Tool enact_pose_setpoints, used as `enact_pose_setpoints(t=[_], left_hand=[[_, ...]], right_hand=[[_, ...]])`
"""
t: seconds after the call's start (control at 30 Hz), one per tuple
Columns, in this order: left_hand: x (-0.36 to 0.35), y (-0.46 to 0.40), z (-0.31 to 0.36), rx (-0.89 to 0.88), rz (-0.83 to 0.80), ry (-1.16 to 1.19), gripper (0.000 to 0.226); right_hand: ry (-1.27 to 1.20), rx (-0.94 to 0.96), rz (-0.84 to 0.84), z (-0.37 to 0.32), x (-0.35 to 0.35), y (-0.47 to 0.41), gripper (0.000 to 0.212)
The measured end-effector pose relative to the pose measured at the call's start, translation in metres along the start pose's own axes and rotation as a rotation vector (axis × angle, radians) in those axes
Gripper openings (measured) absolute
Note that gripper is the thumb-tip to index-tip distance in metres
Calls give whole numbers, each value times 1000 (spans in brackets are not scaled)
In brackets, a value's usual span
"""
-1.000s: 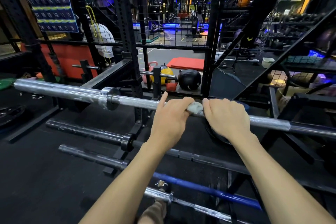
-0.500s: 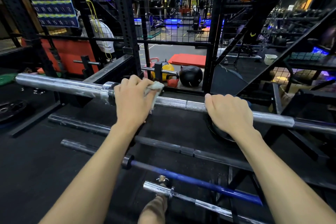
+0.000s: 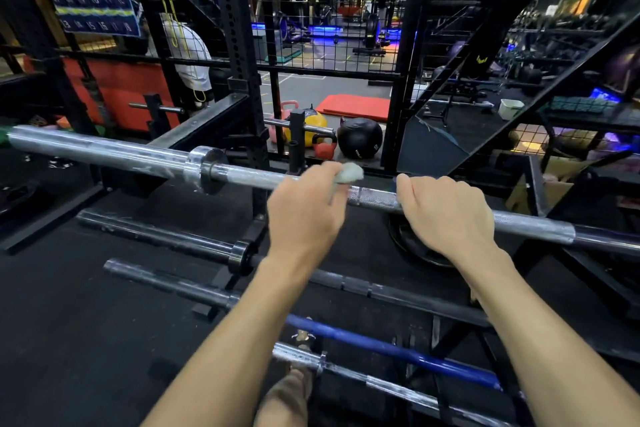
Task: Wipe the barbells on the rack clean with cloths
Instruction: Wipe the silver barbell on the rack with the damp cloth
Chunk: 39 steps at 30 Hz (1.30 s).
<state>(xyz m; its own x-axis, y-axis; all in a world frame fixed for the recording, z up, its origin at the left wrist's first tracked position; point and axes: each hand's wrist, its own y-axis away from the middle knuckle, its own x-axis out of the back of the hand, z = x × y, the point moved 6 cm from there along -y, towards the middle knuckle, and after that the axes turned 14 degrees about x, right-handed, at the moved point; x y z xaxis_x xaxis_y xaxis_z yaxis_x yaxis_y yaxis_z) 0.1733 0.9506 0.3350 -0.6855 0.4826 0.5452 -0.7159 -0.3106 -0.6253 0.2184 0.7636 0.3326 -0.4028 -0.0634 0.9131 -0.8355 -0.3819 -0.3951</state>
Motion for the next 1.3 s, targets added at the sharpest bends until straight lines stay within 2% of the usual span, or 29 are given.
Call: enact_pose_setpoints(t=[0.07, 0.17, 0.23, 0.33, 0.43, 0.5, 0.6, 0.7, 0.8, 0.9, 0.97, 1.03, 1.1, 1.2, 1.3], left_hand=[[19, -14, -29, 127, 80, -73, 10], [31, -17, -51, 288, 140, -26, 6], [19, -5, -29, 263, 124, 13, 5], [-11, 18, 13, 116, 14, 148, 10], [-21, 23, 20, 66, -85, 218, 13], [-10, 14, 4, 68, -52, 170, 9], [21, -10, -56, 219, 108, 87, 12], [43, -22, -100, 334, 232, 114, 16], [25, -8, -76, 360, 248, 181, 8], [-8, 22, -26, 245, 115, 319, 4], [-15, 33, -13, 169, 34, 345, 10], [-8, 25, -21, 114, 20, 281, 17], [6, 10, -43, 147, 60, 209, 15], [25, -9, -85, 312, 172, 220, 7], [20, 4, -70, 339, 253, 240, 5]], right_hand=[[-13, -5, -5, -1, 1, 0, 48], [-6, 5, 6, -4, 2, 0, 49], [17, 23, 13, -7, 2, 0, 50], [34, 47, 17, -8, 2, 0, 45], [21, 39, -3, -4, 1, 0, 46], [26, 25, -27, -1, 2, 2, 49], [44, 21, -58, -2, 3, 5, 47], [52, 22, -58, -6, 5, 4, 47], [84, 50, -65, -12, 8, 4, 41], [90, 57, -77, -15, 9, 5, 33], [86, 44, -79, -11, 9, 5, 32], [68, 43, -77, -11, 10, 6, 26], [48, 40, -90, -10, 12, 8, 24], [62, 33, -103, -13, 13, 8, 32], [49, 7, -99, -17, 16, 7, 43]])
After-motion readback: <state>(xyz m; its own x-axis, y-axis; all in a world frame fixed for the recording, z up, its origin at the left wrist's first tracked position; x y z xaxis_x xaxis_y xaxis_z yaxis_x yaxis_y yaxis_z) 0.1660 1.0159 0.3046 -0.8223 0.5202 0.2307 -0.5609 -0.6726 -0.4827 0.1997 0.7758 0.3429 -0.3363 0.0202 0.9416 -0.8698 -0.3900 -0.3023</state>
